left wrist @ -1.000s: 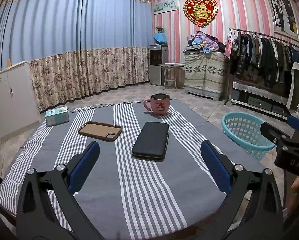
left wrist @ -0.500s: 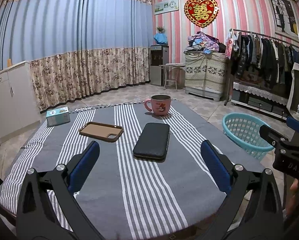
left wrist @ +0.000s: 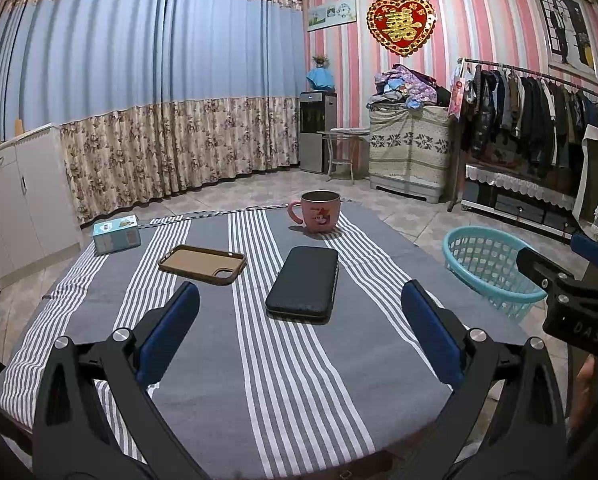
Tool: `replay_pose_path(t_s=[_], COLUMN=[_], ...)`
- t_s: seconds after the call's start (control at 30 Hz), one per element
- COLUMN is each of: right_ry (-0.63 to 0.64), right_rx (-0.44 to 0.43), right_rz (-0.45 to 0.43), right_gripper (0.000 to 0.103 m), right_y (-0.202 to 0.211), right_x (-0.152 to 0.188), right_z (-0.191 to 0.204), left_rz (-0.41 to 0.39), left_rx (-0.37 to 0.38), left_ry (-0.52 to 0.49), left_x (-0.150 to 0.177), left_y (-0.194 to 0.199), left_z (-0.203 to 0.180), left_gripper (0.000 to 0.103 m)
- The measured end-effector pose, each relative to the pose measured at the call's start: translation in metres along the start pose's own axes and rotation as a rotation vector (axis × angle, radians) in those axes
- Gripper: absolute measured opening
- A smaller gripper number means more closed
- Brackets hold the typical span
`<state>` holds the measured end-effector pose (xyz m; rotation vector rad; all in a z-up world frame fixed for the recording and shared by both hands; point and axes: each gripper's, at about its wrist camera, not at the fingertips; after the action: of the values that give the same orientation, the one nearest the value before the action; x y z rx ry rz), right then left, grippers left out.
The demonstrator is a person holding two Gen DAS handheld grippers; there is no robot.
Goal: Collect trash
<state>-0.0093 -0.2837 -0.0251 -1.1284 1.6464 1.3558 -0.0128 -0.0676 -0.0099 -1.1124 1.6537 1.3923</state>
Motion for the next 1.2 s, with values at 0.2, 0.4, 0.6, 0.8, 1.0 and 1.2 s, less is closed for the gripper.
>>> replay_pose_path(t_s=[0.2,0.4,0.6,0.8,1.0,1.2], right_ry=[-0.002,0.0,0.003,0.007,0.007,0.008], right_rx=[-0.001,-0.003,0.001,0.005,0.007,0.006], right_rz=[-0.001,0.002,0.001,-0.001,-0.005,-0.001], right_gripper=[0.099,0.099,0.099,0.099,0.099,0.099], right_y=[-0.0002,-0.0007,-0.0011,-0.0016,-0.0021,-0.0029], right_x=[0.0008,0.0024,0.0022,0.0025,0.0025,0.0025], right_z=[0.0005,-0.0009,-0.0036,-0.0039,-0.0021,-0.0009], left_rz=[0.004,0.004,0.004,-0.001,-0.003,0.0], left_rx=[-0.003,-0.004,-0.002,-0.001,-0.002,-0.003], left_ry=[-0.007,-0.005,-0.003,-0.004,-0.005,-0.005], left_x=[0.0,0.0,0.0,0.0018,0.0023,0.0022], left_y=[-0.0024,-0.0037,-0.0035,-0.0013,-0.001,-0.0007], left_z=[0.0005,0.0022,0.0016,0.0012,0.0006,0.0006], left_gripper=[0.098,0.098,0.098,0.098,0.098,0.098])
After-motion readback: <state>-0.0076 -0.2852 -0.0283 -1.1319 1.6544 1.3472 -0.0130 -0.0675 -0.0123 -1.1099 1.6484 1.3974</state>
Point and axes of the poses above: each gripper's, at about its wrist camera, not at the fingertips, and y roughly against the way its jaws point, z to its left, x to its underside, and after that the axes turned 13 degrees about y, right-handed
